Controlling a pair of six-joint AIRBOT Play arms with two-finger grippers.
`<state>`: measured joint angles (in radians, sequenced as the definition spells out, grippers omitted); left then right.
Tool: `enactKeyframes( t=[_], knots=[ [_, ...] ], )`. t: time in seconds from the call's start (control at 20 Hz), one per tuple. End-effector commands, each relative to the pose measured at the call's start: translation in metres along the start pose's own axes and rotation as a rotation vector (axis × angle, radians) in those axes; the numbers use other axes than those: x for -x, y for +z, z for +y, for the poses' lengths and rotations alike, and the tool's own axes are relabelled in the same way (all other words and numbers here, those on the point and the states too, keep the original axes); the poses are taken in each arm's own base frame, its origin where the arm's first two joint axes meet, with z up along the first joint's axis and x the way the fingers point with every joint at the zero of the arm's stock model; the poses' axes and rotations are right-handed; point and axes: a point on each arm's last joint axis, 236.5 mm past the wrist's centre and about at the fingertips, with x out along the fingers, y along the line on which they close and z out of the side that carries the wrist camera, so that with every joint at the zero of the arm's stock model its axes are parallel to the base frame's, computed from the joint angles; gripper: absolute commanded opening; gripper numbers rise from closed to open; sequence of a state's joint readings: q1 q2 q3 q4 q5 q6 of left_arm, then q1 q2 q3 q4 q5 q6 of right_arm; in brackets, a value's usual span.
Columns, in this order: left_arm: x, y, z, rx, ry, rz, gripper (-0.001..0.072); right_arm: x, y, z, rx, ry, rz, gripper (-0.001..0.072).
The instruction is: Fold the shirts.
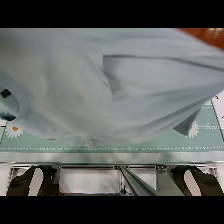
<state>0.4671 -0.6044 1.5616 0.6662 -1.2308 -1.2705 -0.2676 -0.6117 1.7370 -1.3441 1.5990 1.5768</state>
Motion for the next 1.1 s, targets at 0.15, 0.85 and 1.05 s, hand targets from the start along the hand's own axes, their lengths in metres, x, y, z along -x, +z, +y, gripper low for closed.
enactKeyframes(
  t=[0.15, 0.85, 1.05],
  knots=[
    [-0.096, -0.136, 0.082, 0.232, -0.069, 0.271, 0.0016, -0.147, -0.095, -0.001, -0.146, 0.130, 0.311, 0.0021],
    [-0.323, -0.336, 0.231, 0.458, 0.115, 0.467, 0.0016, -0.518, -0.190, 0.043, -0.328, 0.293, 0.566, 0.0023],
    [-0.317, -0.388, 0.213, 0.507, 0.056, 0.630, 0.0509, -0.547, -0.195, 0.055, -0.456, 0.359, 0.576, 0.0414]
  ],
)
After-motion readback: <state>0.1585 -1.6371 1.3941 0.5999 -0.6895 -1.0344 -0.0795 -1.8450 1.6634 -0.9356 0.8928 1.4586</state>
